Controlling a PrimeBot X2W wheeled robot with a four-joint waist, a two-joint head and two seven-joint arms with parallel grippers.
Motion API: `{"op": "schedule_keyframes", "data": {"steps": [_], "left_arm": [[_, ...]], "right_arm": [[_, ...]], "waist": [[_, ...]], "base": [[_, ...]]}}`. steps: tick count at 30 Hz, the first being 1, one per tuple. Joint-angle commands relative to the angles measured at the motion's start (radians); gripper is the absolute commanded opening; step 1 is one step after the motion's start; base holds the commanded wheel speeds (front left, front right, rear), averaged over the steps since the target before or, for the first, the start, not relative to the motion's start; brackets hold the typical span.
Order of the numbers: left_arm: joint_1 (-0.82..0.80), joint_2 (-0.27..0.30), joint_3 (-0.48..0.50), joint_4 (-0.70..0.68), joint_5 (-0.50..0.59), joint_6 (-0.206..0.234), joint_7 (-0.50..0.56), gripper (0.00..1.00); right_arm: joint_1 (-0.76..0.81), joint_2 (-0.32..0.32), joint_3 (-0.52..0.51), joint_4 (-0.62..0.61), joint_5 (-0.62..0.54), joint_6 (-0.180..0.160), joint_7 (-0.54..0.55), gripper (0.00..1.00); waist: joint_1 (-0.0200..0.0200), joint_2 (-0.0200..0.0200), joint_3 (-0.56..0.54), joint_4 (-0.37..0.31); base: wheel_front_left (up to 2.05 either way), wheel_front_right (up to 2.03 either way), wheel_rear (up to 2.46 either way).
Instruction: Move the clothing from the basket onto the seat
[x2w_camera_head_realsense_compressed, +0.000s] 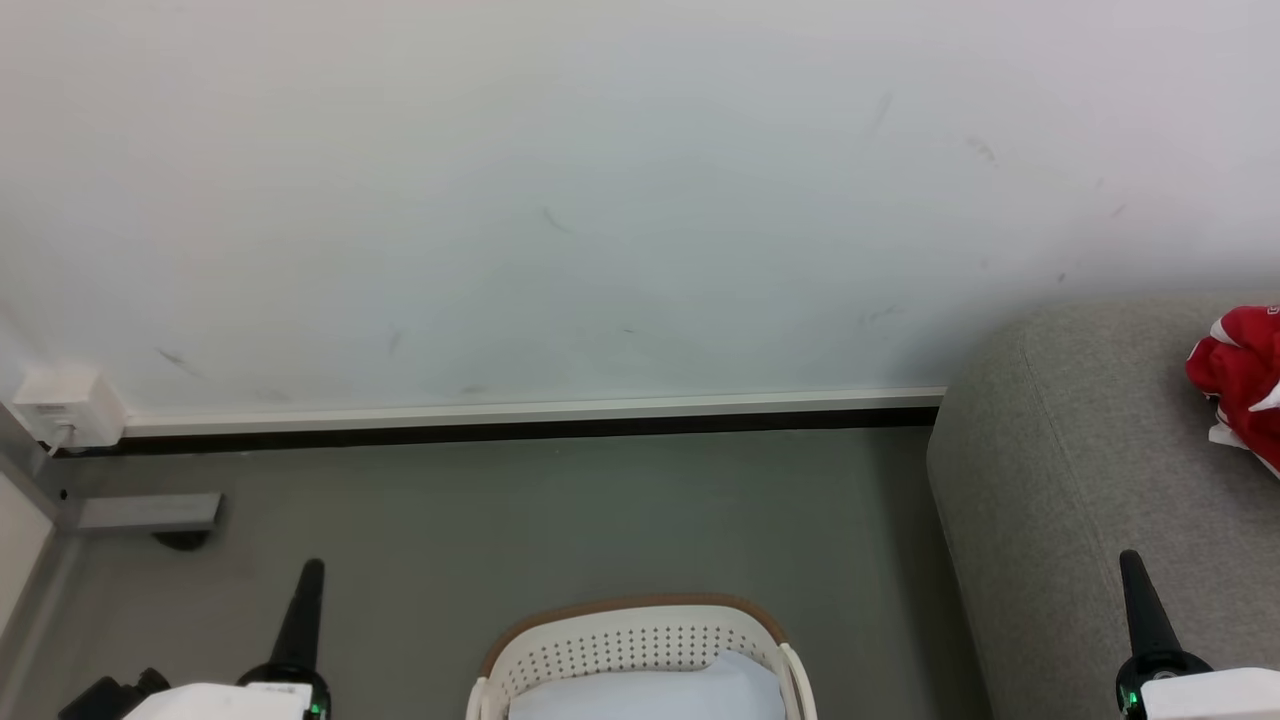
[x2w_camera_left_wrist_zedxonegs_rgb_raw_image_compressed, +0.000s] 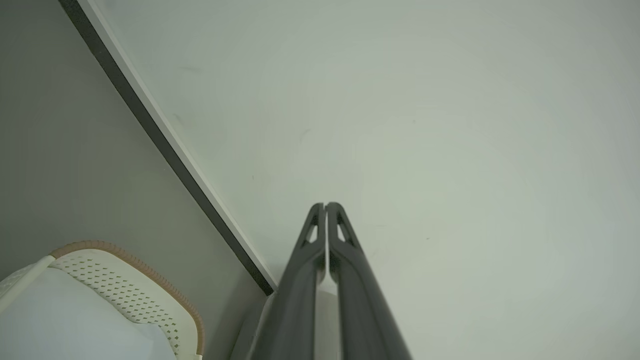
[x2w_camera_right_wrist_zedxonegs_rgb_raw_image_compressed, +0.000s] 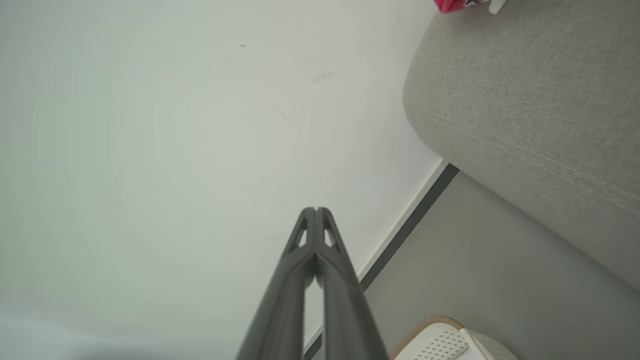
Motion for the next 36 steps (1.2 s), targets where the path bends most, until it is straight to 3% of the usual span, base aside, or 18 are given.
{"op": "schedule_keyframes", "data": {"steps": [1,36], "left_arm": [[-0.017,0.001,0.005,-0.01,-0.024,0.002,0.004,0.0],[-0.046,-0.009,0.03,-0.029,-0.287,0.012,0.078,0.0]], "right_arm": [[-0.02,-0.01,-0.006,-0.01,0.022,-0.002,0.005,0.0],[-0.04,-0.016,-0.027,-0.018,0.317,-0.002,0.073,0.0]], "waist": [[0.0,-0.0001,0.0,0.0],[0.0,-0.0001,0.007,0.003]], "base": [[0.0,0.0,0.0],[0.0,0.0,0.0]]}}
